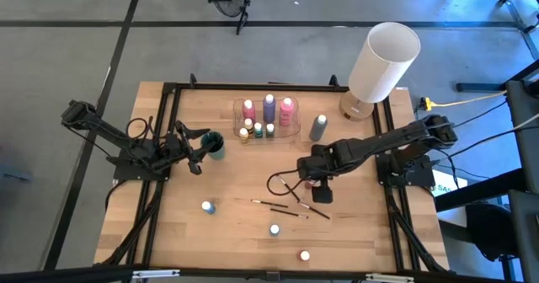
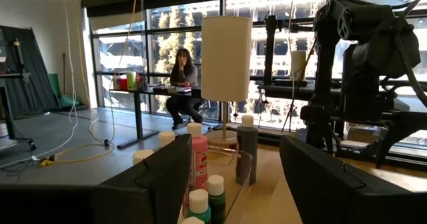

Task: Pick & Place Paint Supplies
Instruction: Put the red paint bottle into the transparent bin

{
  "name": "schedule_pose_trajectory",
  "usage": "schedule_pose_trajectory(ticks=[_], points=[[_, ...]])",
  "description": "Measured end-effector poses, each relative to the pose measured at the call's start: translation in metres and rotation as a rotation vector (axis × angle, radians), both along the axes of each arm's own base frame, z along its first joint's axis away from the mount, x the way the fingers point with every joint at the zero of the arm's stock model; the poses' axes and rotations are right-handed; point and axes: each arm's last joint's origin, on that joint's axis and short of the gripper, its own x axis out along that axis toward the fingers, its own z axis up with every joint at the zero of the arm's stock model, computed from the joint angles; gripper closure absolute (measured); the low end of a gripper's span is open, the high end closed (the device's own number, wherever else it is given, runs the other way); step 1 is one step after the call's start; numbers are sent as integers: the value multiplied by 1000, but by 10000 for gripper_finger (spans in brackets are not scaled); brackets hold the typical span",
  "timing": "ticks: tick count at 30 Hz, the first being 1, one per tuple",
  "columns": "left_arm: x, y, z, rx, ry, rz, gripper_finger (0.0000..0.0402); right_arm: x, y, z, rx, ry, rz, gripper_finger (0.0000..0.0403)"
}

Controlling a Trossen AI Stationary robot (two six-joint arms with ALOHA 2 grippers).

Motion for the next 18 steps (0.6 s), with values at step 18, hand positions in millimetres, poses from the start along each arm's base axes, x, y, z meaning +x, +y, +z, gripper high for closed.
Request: schedule_pose_trajectory(ticks=[18], points=[[0,0,0,0,0,-1,178,8,-3,-14,5,50,-6,59]])
